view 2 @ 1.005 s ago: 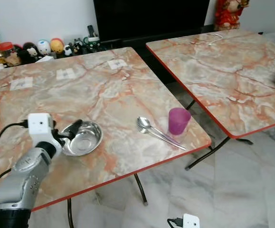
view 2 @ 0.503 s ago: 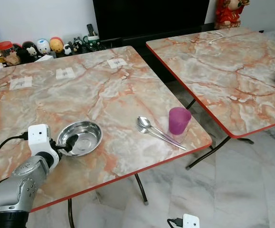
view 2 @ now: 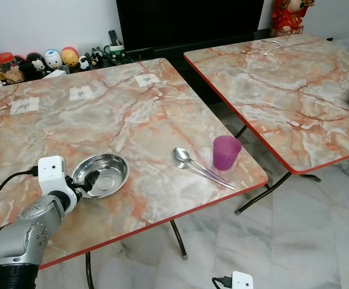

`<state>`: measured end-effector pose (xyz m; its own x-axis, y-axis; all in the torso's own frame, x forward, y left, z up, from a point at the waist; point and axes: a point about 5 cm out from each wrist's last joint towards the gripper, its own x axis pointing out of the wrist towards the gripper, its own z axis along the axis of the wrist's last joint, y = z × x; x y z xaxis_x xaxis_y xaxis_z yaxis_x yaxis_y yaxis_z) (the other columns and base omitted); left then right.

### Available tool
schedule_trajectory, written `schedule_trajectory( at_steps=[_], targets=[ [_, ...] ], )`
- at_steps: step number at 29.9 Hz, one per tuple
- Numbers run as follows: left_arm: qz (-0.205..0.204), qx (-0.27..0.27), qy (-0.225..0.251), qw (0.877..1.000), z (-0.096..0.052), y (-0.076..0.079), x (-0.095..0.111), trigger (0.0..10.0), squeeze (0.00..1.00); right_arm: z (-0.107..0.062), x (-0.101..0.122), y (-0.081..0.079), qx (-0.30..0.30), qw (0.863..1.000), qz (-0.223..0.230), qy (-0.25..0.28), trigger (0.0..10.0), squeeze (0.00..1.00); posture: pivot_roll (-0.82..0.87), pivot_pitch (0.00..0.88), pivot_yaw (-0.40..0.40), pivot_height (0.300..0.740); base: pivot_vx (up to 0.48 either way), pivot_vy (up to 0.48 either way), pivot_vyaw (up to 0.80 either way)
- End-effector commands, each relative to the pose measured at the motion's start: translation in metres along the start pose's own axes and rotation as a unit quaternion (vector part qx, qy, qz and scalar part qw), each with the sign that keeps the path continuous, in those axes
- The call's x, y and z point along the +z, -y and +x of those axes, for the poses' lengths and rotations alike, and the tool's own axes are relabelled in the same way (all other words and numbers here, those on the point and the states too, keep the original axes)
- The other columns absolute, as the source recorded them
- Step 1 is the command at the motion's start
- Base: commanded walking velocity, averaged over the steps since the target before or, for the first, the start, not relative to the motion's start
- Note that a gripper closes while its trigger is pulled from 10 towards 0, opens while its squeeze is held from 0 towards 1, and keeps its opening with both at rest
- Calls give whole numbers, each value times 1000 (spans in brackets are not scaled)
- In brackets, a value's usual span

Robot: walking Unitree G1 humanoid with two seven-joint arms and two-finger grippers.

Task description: Setting the table

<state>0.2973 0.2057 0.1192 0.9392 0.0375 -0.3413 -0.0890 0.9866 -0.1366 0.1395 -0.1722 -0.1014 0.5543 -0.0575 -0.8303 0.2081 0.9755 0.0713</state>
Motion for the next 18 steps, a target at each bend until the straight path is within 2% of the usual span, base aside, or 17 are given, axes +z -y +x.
schedule_trajectory(
  at_steps=[1,12,13,14,15,16,17,18],
  targets=[
    [2,2,-4,1000,1,2,2,0,0,-1,-4,0,1,1000,-4,-10,10000,0,97,0,11,740,0,0,0],
    [-1,6,-16,1000,1,1,-3,0,0,-1,-5,0,3,1000,-10,-14,10000,0,98,0,7,740,0,0,0],
    [-1,11,-23,1000,1,0,-5,78,0,-1,-5,0,3,1000,-11,-14,10000,0,98,0,7,740,0,0,0],
    [-1,13,-25,1000,1,0,-6,1098,0,-1,-5,0,3,1000,-11,-14,10000,0,98,0,7,740,0,0,0],
    [-2,14,-26,1000,1,0,-6,1098,0,-1,-5,0,3,1000,-11,-14,10000,0,98,0,7,740,0,0,0],
    [-1,14,-26,1000,1,0,-6,4157,0,-1,-5,0,3,1000,-11,-15,10000,0,98,0,7,740,0,0,0],
    [0,13,-27,1000,1,0,-7,10000,0,-1,-5,0,3,1000,-12,-15,10000,0,98,0,7,740,0,0,0],
    [1,13,-29,999,1,0,-7,10000,0,-1,-5,0,2,1000,-12,-15,10000,0,96,0,6,740,0,0,0]
  ],
)
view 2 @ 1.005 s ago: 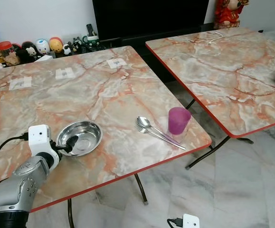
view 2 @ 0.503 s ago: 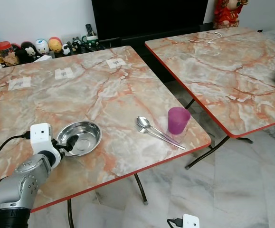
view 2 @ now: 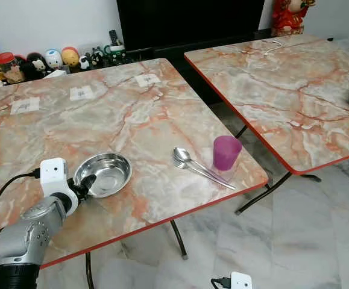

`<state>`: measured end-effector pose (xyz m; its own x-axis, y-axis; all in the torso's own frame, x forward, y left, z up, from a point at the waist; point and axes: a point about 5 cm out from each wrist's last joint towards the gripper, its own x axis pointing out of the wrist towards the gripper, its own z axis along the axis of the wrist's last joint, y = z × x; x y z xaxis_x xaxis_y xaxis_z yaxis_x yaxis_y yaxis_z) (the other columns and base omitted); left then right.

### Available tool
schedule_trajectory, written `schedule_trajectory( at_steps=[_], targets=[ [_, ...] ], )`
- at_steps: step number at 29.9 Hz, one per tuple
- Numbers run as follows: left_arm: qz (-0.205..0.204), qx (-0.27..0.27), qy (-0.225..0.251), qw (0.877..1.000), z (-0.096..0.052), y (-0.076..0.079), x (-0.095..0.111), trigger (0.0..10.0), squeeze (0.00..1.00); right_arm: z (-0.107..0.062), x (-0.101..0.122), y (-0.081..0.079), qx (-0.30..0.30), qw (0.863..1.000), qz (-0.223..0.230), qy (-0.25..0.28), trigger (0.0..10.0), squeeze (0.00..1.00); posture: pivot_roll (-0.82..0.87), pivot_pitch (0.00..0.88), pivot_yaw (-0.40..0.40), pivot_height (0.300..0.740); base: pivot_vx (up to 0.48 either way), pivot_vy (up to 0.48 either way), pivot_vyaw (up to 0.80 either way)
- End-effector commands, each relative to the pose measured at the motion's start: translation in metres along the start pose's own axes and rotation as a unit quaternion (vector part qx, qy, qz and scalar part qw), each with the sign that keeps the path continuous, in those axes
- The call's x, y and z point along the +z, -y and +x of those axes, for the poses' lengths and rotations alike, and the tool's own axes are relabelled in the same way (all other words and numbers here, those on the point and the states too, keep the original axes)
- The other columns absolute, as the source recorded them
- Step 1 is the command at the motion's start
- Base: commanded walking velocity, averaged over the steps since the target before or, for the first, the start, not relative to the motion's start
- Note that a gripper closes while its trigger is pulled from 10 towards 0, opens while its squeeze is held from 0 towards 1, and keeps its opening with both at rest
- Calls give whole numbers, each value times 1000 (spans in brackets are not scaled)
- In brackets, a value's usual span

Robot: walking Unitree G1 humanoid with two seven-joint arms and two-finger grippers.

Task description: Setting the table

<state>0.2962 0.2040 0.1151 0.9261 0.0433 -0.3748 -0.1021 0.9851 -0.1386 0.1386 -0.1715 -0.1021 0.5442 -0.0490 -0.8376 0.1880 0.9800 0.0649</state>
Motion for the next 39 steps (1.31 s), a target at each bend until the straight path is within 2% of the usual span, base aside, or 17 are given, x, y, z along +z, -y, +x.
schedule_trajectory(
  at_steps=[1,6,7,8,9,10,25,30,36,37,39],
  targets=[
    [4,8,-12,1000,0,0,-3,10000,0,-1,-3,1,0,1000,-1,-8,10000,0,96,0,6,740,0,0,0],
    [4,12,-16,1000,0,-1,-4,10000,0,-1,-4,1,0,1000,-3,-8,10000,0,96,0,5,740,0,0,0],
    [4,13,-16,1000,0,-1,-4,9412,0,-1,-4,1,0,1000,-3,-9,10000,0,96,0,5,740,0,0,0],
    [4,13,-16,1000,0,-1,-4,4118,0,-1,-4,1,0,1000,-3,-9,10000,0,96,0,5,740,0,0,0],
    [4,13,-16,1000,0,-1,-4,4118,0,-1,-4,1,0,1000,-3,-9,10000,0,96,0,5,740,0,0,0],
    [4,12,-16,1000,0,-1,-4,0,0,-1,-4,1,0,1000,-3,-9,10000,0,97,0,4,740,0,0,0],
    [9,11,-16,1000,0,-3,-1,0,0,-1,-3,1,1,1000,-3,-9,10000,0,96,0,5,740,0,0,0],
    [13,-4,-11,1000,0,0,0,0,0,0,-3,1,1,1000,-6,-9,10000,0,98,0,4,740,0,0,0],
    [30,-13,-7,999,-1,3,0,0,0,0,-3,1,2,1000,-11,-10,10000,0,98,0,3,740,0,0,0],
    [44,-18,2,999,-1,5,1,0,0,0,-2,1,2,1000,-12,-9,10000,0,98,0,3,740,0,0,0],
    [41,-25,11,999,-2,6,1,0,0,0,-3,1,2,1000,-12,-9,10000,0,95,0,2,740,0,0,0]
  ],
)
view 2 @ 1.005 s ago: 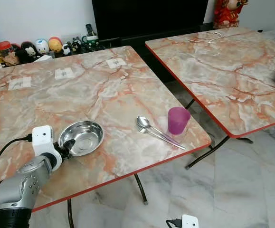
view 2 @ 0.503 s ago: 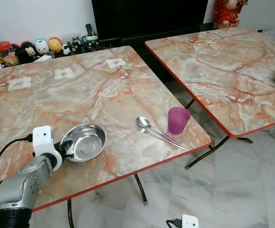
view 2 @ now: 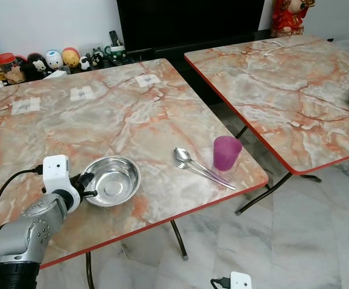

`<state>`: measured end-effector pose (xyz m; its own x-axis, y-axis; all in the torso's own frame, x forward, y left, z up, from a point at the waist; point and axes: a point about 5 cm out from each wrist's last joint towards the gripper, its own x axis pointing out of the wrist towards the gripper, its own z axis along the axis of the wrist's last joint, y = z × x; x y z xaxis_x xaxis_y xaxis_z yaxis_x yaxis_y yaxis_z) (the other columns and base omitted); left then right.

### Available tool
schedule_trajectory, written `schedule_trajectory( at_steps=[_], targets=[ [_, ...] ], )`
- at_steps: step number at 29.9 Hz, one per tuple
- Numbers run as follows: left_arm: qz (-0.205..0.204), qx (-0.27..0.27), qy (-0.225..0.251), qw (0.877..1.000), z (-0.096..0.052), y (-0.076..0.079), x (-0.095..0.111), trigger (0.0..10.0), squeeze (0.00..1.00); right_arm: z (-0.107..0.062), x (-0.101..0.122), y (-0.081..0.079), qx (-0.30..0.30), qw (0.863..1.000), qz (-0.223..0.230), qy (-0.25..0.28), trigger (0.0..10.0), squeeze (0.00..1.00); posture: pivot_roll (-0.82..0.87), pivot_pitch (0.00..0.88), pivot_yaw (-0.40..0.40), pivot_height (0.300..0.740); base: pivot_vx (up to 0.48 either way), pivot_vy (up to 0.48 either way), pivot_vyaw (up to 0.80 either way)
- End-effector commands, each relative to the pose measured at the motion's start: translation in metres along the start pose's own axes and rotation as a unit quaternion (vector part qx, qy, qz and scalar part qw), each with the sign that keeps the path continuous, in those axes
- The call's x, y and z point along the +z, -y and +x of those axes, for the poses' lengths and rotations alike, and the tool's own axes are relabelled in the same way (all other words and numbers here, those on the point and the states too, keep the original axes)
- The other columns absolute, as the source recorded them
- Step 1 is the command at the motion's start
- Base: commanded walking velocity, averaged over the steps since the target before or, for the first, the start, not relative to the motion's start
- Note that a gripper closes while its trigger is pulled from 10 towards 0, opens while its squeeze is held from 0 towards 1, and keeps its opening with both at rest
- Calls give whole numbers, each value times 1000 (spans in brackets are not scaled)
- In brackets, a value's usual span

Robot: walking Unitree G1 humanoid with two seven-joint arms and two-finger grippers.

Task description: Setting the table

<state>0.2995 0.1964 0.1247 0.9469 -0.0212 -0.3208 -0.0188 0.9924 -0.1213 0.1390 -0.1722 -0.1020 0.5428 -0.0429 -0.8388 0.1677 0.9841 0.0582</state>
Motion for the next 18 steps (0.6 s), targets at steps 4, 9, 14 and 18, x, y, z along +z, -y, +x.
schedule_trajectory(
  at_steps=[4,9,14,18],
  targets=[
    [-21,-8,34,999,-3,2,-6,0,0,-1,-4,1,-1,1000,-2,-8,10000,0,93,0,0,740,0,0,0],
    [-112,-13,85,990,-10,2,-6,0,0,-1,-4,2,-2,1000,-5,-9,10000,0,87,0,0,740,0,0,0],
    [-190,-19,116,975,-12,1,-6,10000,0,-1,-5,3,-3,1000,-7,-10,10000,0,85,0,-5,740,0,0,0],
    [-231,-23,133,964,-13,1,-6,10000,0,-1,-5,4,-3,1000,-7,-10,10000,0,84,0,-7,740,0,0,0]
  ],
)
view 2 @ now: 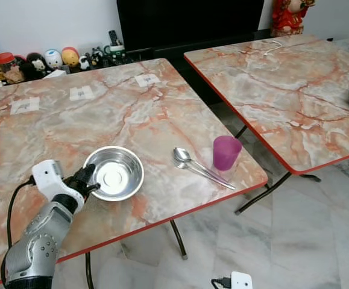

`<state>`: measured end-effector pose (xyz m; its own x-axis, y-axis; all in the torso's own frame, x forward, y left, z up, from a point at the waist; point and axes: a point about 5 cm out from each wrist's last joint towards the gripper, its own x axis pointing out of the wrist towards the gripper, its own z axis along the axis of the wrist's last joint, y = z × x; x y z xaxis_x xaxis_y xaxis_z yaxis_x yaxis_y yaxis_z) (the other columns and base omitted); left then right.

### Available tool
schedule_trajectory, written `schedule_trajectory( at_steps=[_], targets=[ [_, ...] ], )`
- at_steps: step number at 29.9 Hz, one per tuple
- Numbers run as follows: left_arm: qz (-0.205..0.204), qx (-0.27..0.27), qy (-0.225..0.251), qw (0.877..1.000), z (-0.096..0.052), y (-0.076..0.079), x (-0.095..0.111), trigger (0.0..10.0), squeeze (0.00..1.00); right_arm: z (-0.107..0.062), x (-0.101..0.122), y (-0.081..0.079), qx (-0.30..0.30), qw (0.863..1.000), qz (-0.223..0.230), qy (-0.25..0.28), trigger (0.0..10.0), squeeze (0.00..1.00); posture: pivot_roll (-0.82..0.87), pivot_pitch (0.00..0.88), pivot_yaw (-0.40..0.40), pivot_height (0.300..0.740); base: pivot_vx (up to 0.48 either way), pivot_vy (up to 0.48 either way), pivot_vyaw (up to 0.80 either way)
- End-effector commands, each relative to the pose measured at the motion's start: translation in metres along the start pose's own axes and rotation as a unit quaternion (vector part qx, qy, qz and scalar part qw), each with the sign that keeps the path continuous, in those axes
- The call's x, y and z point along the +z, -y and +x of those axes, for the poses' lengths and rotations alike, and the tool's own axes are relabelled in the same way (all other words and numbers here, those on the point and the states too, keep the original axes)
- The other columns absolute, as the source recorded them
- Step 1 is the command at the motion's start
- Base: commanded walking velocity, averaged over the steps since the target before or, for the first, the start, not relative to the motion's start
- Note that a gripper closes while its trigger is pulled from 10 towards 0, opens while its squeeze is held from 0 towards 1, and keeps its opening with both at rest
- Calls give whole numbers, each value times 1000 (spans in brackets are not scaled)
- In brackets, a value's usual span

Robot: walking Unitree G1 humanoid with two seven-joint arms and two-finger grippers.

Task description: Setting the table

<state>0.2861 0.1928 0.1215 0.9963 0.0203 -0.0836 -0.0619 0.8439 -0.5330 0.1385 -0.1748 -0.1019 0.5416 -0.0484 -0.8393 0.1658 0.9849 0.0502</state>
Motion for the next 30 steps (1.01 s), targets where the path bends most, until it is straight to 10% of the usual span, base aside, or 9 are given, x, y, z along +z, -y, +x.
schedule_trajectory(
  at_steps=[1,9,30],
  targets=[
    [-38,-3,17,999,-2,0,1,10000,0,-1,-6,1,-1,1000,-5,-10,10000,0,83,0,-7,740,0,0,0],
    [-69,-1,43,997,-4,1,4,10000,0,-2,-8,3,0,1000,-7,-12,10000,0,81,0,-12,740,0,0,0],
    [54,-34,116,991,-2,17,32,10000,0,-2,-5,3,5,1000,-10,-5,10000,0,83,0,-19,740,0,-100,0]
  ],
)
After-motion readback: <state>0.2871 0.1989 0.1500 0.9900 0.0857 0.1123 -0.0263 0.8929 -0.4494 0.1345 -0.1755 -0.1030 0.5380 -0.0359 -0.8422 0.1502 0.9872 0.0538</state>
